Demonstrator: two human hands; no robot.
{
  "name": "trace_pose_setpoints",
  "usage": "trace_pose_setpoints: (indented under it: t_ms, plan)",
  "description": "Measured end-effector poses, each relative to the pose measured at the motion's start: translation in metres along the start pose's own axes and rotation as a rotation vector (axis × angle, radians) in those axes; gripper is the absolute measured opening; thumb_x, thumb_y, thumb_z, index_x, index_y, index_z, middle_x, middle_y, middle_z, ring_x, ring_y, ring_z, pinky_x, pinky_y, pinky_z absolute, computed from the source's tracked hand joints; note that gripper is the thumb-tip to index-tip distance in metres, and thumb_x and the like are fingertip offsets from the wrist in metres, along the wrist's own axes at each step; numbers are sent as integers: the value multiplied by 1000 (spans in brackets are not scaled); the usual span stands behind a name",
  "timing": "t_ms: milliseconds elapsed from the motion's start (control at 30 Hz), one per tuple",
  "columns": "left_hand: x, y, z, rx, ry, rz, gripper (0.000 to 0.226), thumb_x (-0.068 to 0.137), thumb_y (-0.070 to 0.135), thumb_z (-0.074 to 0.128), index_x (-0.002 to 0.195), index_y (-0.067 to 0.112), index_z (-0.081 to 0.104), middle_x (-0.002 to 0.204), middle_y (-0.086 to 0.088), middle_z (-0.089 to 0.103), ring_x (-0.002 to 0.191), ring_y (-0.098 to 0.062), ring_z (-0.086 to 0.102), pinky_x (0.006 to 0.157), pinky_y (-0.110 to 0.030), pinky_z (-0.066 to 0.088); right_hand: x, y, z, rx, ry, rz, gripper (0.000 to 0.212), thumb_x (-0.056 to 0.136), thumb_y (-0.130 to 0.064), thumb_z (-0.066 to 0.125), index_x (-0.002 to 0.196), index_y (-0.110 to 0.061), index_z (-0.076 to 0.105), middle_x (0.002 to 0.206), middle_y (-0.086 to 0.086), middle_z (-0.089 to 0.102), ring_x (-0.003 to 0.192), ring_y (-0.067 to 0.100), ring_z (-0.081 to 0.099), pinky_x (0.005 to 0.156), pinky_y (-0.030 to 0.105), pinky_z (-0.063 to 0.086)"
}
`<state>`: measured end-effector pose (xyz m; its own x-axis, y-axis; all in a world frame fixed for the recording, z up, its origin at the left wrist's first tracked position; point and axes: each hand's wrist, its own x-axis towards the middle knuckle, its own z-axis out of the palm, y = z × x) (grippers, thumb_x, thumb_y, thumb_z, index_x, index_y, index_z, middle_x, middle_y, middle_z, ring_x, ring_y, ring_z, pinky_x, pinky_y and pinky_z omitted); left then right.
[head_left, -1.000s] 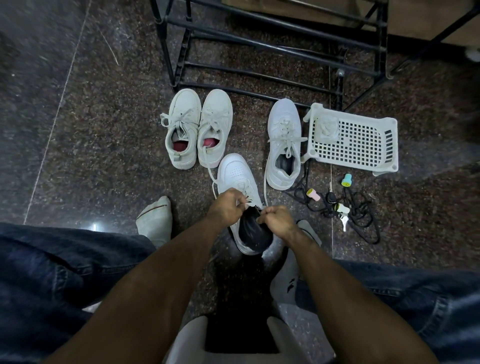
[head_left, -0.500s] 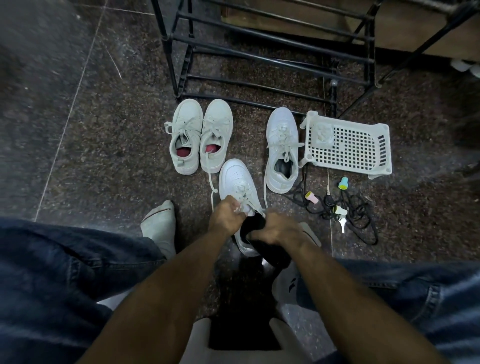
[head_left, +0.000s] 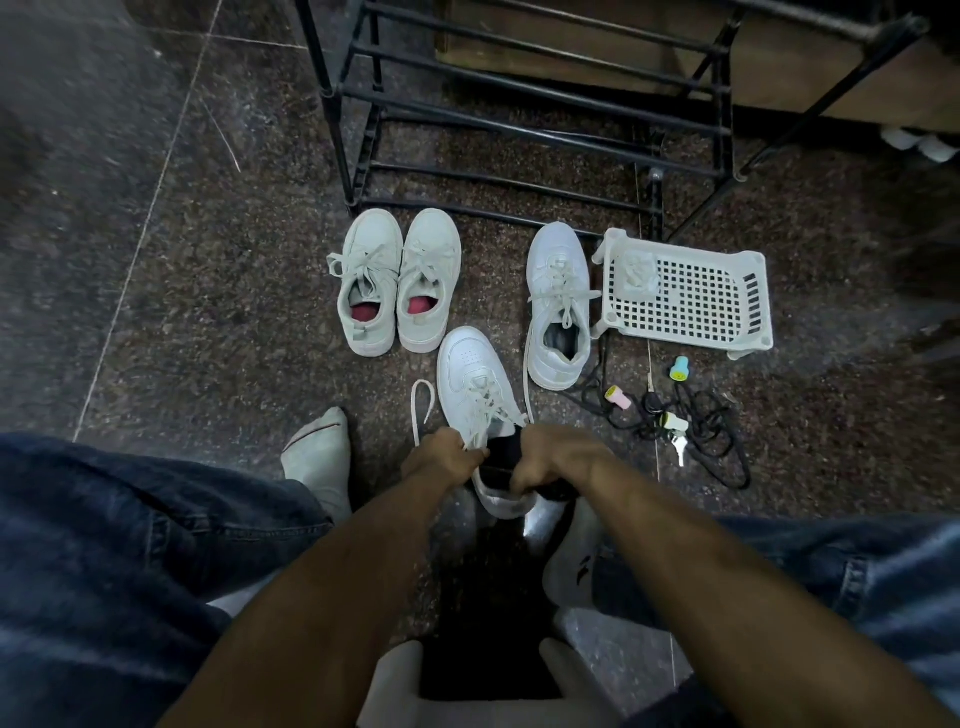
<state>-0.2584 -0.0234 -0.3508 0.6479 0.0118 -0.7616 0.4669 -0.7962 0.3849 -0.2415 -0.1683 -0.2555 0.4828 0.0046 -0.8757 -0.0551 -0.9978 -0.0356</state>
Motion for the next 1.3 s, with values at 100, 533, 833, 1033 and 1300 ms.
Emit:
trace_pose_setpoints:
  t_ms: [100, 533, 833, 1033, 1300]
  plan:
    - [-1, 3, 2, -14, 8, 6, 43, 83, 57, 63, 74, 16, 54, 95, -10, 68, 91, -27, 65, 68, -31, 44, -7, 4, -28, -61, -150, -25, 36, 70, -35, 78, 97, -13, 69, 95, 4, 68, 79, 21, 65, 67, 26, 52]
    - [-9, 1, 14, -82, 48, -112, 55, 76, 62, 54, 105, 17, 66, 107, -13, 70, 94, -36, 68, 79, -43, 58, -44, 19, -104, -73, -341, 63, 37, 85, -26, 65, 116, -7, 58, 106, 9, 60, 92, 19, 59, 74, 31, 54]
    - [-25, 2, 26, -225, -111, -239, 49, 87, 43, 59, 119, 6, 57, 117, -18, 63, 95, -35, 67, 74, -48, 60, -52, 63, -153, 256, -31, 31, 33, 76, -28, 72, 104, -14, 64, 106, 7, 60, 94, 23, 61, 74, 37, 56]
    - [-20, 4, 34, -118, -52, -173, 31, 93, 17, 48, 112, -1, 65, 116, -22, 66, 103, -36, 66, 85, -44, 57, 2, 66, -76, 540, 252, 67, 57, 54, -44, 72, 104, -17, 66, 97, 6, 67, 87, 25, 64, 81, 36, 54]
    - [17, 41, -27, -94, 199, -64, 33, 95, 20, 45, 118, 2, 60, 124, -23, 60, 113, -40, 59, 93, -40, 48, 25, 62, -16, 822, 520, 13, 56, 73, -38, 70, 126, -32, 52, 105, 3, 68, 93, 27, 63, 81, 36, 51]
